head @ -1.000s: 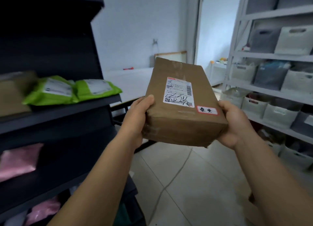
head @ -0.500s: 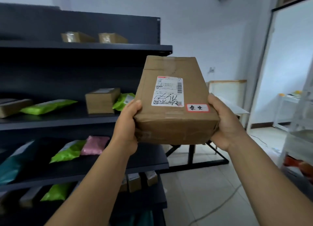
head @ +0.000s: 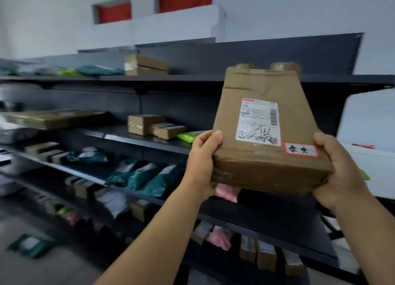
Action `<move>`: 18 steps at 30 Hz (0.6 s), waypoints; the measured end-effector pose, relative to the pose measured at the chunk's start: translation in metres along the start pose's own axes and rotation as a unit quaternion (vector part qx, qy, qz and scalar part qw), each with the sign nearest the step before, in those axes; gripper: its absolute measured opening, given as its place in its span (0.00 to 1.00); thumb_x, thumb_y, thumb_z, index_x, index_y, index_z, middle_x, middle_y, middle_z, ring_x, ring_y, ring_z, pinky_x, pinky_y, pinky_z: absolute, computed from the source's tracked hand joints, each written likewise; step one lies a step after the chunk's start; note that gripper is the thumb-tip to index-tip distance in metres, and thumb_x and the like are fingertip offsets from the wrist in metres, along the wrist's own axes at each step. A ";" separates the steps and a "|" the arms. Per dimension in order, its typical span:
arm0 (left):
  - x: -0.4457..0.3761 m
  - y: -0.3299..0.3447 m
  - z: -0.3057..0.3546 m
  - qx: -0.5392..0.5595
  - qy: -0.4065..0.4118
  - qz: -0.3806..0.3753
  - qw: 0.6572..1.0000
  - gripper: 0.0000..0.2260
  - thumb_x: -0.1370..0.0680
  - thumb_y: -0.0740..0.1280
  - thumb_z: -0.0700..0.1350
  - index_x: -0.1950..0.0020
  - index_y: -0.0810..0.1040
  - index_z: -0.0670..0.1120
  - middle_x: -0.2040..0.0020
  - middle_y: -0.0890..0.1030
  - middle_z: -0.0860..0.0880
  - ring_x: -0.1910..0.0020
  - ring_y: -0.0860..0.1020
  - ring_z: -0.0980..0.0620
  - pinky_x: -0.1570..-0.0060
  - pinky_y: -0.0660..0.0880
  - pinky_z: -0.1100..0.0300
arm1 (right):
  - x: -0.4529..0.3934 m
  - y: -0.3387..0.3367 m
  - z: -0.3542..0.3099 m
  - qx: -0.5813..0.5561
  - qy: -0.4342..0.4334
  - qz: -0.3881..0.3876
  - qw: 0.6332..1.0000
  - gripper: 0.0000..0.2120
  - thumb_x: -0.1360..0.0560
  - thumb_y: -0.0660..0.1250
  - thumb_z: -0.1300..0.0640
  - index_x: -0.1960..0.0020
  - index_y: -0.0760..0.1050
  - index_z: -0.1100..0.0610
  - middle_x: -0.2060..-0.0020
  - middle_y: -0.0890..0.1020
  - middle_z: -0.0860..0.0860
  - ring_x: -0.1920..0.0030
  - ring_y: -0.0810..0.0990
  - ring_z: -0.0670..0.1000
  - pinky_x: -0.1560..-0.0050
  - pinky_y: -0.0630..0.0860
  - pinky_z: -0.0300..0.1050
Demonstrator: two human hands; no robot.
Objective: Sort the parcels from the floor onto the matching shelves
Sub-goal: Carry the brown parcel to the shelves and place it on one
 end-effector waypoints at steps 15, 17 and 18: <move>-0.049 -0.235 0.087 -0.138 0.034 0.083 0.986 0.17 0.18 0.60 0.60 0.34 0.77 0.55 0.46 0.84 0.53 0.52 0.82 0.53 0.58 0.81 0.57 | -0.076 0.225 0.161 -0.036 0.053 -0.103 0.993 0.12 0.24 0.61 0.51 0.44 0.76 0.54 0.55 0.84 0.52 0.58 0.84 0.50 0.60 0.81 0.42; -0.061 -0.260 0.089 -0.141 0.034 0.107 0.984 0.21 0.20 0.62 0.62 0.30 0.75 0.55 0.40 0.84 0.51 0.48 0.82 0.51 0.56 0.81 0.57 | -0.088 0.246 0.182 -0.032 0.061 -0.110 0.991 0.13 0.26 0.62 0.50 0.44 0.75 0.54 0.55 0.84 0.53 0.59 0.83 0.51 0.60 0.80 0.43; -0.067 -0.270 0.090 -0.141 0.036 0.118 0.982 0.23 0.20 0.62 0.62 0.29 0.73 0.55 0.37 0.83 0.49 0.46 0.83 0.50 0.55 0.81 0.55 | -0.096 0.255 0.192 -0.030 0.066 -0.114 0.991 0.13 0.27 0.63 0.50 0.45 0.75 0.53 0.55 0.84 0.53 0.59 0.83 0.51 0.59 0.79 0.44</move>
Point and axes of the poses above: each hand's wrist, its own x-axis away from the middle knuckle, its own y-axis out of the palm, z = x × y, the point moved 4 cm from there along -x, towards the middle knuckle
